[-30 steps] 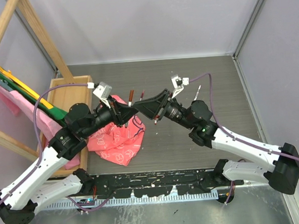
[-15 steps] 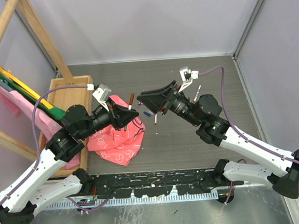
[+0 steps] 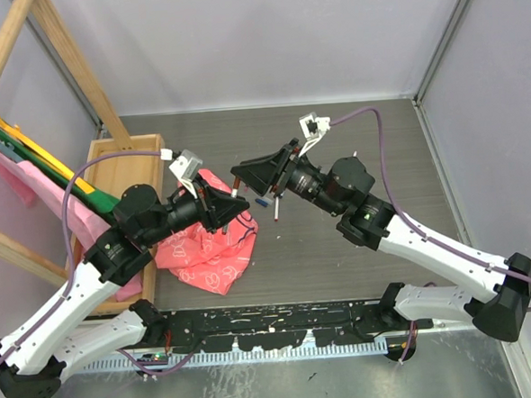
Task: Insert the pens into the pen caps
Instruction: Press the pen cap onto the pen.
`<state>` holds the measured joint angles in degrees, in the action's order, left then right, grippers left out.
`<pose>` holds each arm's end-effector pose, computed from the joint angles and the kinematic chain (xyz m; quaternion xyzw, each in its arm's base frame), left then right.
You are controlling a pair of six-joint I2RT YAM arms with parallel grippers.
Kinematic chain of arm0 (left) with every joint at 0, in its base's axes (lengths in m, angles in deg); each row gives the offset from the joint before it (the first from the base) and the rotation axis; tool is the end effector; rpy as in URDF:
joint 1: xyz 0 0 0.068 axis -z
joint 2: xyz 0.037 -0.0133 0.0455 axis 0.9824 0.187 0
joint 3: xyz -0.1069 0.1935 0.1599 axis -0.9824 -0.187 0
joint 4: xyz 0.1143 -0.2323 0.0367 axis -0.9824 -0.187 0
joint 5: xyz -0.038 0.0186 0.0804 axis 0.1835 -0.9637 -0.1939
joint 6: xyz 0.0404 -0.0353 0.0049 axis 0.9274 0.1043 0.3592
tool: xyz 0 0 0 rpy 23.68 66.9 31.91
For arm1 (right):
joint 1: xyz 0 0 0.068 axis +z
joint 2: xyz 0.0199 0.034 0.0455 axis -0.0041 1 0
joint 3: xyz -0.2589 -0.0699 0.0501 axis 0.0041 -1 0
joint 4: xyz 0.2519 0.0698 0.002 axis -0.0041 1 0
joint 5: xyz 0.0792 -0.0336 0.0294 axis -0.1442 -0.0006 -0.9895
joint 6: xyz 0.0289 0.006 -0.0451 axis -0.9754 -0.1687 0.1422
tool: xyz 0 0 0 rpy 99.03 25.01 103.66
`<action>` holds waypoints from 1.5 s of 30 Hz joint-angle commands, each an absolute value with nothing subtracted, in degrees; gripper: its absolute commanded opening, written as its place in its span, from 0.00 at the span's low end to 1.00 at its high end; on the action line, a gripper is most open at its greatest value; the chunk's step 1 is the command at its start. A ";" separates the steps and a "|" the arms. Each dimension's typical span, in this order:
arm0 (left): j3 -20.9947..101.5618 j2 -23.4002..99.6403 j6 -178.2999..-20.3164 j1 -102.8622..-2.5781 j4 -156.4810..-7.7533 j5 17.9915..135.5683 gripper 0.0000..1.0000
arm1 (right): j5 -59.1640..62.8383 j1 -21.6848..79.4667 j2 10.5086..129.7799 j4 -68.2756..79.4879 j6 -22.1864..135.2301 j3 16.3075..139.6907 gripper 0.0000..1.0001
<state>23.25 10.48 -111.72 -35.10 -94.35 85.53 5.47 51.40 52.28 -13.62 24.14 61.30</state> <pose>0.1260 -0.1367 0.3947 0.2256 0.6871 -0.4707 0.5054 0.1570 0.2022 0.4179 -0.0939 0.6063 0.5773 0.5388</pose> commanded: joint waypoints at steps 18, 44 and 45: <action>28.08 11.96 -112.44 -35.32 -91.75 81.83 0.00 | 0.95 51.44 52.41 -17.42 21.07 59.21 0.00; 43.01 17.00 -107.44 -35.36 -89.34 77.40 0.00 | 17.49 78.20 57.60 -10.32 24.04 48.29 0.00; 43.03 16.95 -107.38 -35.30 -89.32 77.40 0.00 | 17.90 79.04 58.35 -10.25 23.93 48.33 0.00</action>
<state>36.43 15.99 -107.85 -33.46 -113.39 86.98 34.34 69.06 51.83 -26.39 24.57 51.66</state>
